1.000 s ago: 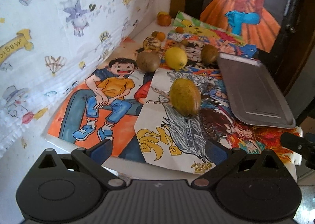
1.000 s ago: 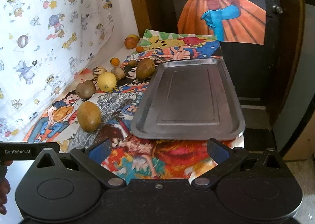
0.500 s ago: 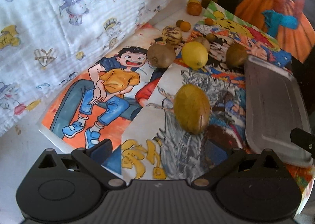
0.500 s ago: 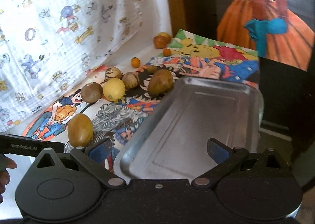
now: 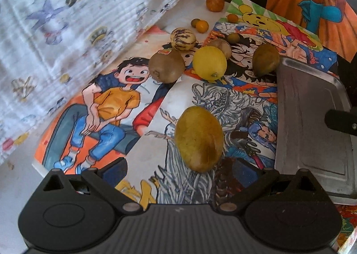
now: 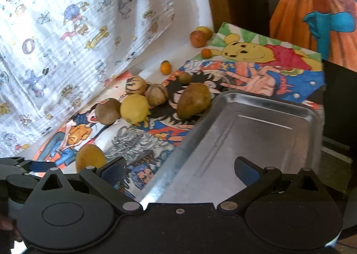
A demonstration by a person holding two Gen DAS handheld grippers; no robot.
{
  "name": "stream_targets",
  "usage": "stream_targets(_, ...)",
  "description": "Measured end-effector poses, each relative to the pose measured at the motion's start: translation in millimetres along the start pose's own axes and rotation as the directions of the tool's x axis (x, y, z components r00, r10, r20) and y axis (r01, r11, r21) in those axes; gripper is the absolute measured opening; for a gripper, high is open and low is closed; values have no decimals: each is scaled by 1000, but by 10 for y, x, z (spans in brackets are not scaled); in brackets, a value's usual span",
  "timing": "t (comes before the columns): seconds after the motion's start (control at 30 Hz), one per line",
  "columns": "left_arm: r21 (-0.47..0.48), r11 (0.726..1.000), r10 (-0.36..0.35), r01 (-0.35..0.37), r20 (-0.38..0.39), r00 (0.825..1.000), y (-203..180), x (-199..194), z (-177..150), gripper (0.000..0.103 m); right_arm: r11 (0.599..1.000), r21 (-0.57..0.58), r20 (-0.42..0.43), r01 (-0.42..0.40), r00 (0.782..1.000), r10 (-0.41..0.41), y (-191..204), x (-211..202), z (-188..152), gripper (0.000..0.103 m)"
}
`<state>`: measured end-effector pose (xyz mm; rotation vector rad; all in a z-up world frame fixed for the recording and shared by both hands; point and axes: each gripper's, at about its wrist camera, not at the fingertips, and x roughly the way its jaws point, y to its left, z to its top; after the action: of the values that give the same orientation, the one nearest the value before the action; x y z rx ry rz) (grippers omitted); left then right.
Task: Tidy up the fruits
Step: 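Move the left tool to the yellow-green pear while the right tool approaches the lemon, then close the left gripper on the pear while the right gripper closes on the lemon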
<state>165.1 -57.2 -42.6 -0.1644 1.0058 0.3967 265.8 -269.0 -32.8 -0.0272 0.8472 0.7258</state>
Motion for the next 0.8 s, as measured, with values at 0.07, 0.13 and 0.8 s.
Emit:
stream_targets(0.07, 10, 1000, 1, -1, 1, 1000, 3, 49, 27, 102, 1000, -19, -5, -13, 1000, 13, 44, 60, 60, 103)
stream_targets(0.13, 20, 1000, 6, -6, -13, 1000, 5, 122, 67, 102, 999, -38, -21, -21, 1000, 21, 86, 157, 137, 102)
stream_targets(0.8, 15, 972, -232, 234, -88, 969, 208, 421, 386, 74, 987, -83, -157, -137, 980, 123, 506, 1280, 866, 79)
